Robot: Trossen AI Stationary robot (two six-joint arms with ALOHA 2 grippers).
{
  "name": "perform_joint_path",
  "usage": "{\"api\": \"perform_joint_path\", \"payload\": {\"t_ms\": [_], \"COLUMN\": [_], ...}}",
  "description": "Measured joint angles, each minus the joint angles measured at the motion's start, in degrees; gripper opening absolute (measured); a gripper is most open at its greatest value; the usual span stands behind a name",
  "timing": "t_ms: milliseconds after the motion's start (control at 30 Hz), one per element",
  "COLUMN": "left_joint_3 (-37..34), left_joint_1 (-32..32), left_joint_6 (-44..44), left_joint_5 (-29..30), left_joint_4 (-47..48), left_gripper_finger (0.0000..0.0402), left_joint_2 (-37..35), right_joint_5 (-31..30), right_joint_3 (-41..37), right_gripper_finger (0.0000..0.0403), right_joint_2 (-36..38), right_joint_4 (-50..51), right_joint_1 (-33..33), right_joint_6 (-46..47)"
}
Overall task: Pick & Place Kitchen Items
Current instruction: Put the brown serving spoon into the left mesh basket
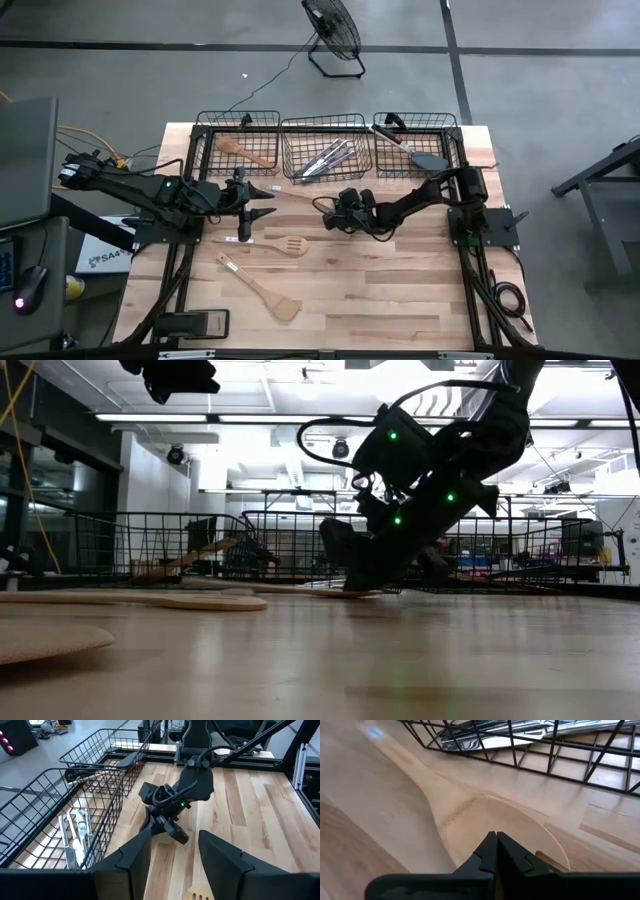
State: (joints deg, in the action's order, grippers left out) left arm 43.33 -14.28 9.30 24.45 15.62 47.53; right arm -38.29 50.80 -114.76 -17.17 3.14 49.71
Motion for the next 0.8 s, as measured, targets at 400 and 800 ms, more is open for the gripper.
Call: {"api": "perform_joint_path", "payload": {"t_ms": [400, 800], "left_joint_3": [0.00, 0.00], "left_joint_1": [0.00, 0.01], "left_joint_6": [0.02, 1.49], "left_joint_5": [0.00, -0.03], "left_joint_4": [0.40, 1.04], "left_gripper_finger": [0.0163, 0.0163], "left_joint_2": [0.00, 0.00], "right_joint_5": [3.00, 7.33], "right_joint_3": [0.16, 0.02], "right_gripper_finger": [0.0003, 0.0003], "right_joint_2": [0.27, 5.35], "right_joint_4": [3.62, 16.20], "right_joint_1": [3.26, 7.97], "right_joint_6": [0.09, 1.81]}}
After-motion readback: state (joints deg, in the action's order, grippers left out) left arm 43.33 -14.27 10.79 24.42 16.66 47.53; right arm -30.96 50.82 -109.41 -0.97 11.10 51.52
